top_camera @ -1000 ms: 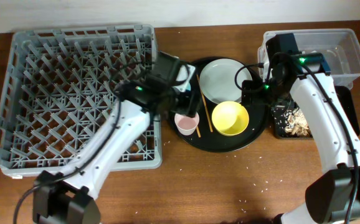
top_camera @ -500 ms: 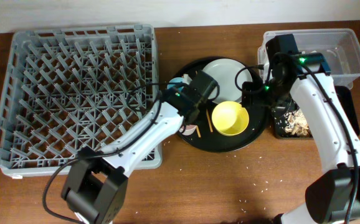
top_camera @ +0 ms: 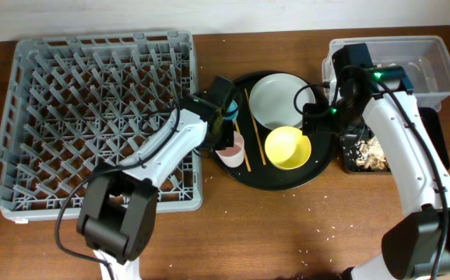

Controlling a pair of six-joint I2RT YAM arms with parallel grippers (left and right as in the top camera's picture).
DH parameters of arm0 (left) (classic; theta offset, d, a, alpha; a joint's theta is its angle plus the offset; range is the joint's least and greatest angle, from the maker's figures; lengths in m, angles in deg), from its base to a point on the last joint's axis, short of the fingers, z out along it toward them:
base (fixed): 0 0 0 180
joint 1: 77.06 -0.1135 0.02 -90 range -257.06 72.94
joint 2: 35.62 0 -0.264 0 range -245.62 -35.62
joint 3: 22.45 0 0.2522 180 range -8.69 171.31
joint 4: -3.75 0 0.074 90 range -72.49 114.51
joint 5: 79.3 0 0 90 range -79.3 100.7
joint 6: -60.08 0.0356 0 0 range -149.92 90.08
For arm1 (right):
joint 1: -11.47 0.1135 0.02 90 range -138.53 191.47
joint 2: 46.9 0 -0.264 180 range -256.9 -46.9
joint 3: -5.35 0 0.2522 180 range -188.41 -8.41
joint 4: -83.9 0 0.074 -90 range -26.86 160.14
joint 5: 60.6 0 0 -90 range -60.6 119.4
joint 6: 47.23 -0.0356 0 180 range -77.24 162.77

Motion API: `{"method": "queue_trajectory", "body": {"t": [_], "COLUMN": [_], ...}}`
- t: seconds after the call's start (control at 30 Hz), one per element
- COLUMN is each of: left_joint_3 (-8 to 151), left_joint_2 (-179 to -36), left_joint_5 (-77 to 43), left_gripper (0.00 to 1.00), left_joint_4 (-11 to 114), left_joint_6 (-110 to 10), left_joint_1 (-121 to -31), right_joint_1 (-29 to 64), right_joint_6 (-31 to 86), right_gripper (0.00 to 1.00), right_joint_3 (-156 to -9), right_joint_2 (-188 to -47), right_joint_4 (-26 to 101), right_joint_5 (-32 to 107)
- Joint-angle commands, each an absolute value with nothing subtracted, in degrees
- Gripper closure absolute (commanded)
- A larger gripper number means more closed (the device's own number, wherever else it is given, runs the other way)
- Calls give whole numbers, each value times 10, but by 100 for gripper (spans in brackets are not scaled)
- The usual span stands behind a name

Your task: Sort waste into correct bins and load items into the dishwasher rack

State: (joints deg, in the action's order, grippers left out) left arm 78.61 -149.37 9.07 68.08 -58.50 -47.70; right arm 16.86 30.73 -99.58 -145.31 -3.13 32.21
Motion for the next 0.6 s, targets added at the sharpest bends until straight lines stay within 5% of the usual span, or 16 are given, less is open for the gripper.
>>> {"method": "queue_trajectory", "body": {"t": [0.0,0.03,0.27,0.57], "left_joint_3": [794,794,841,841], "left_joint_2": [-1495,-1495,-1440,-1368], "left_joint_5": [58,57,6,-507], "left_gripper": [85,99,100,100], "left_joint_4": [681,681,736,687], "left_joint_6": [-588,-588,-521,-373], "left_joint_1": [-480,-480,-483,-657], "right_joint_1": [166,166,166,167], "right_joint_6": [304,304,305,409], "right_gripper": [2,1,1,5], "right_joint_3": [-1001,-1001,-1001,-922], "right_joint_2": [-1450,-1450,-1450,-1451], "right_joint_4": [-32,-32,-27,247], "right_joint_5": [319,319,370,913]}}
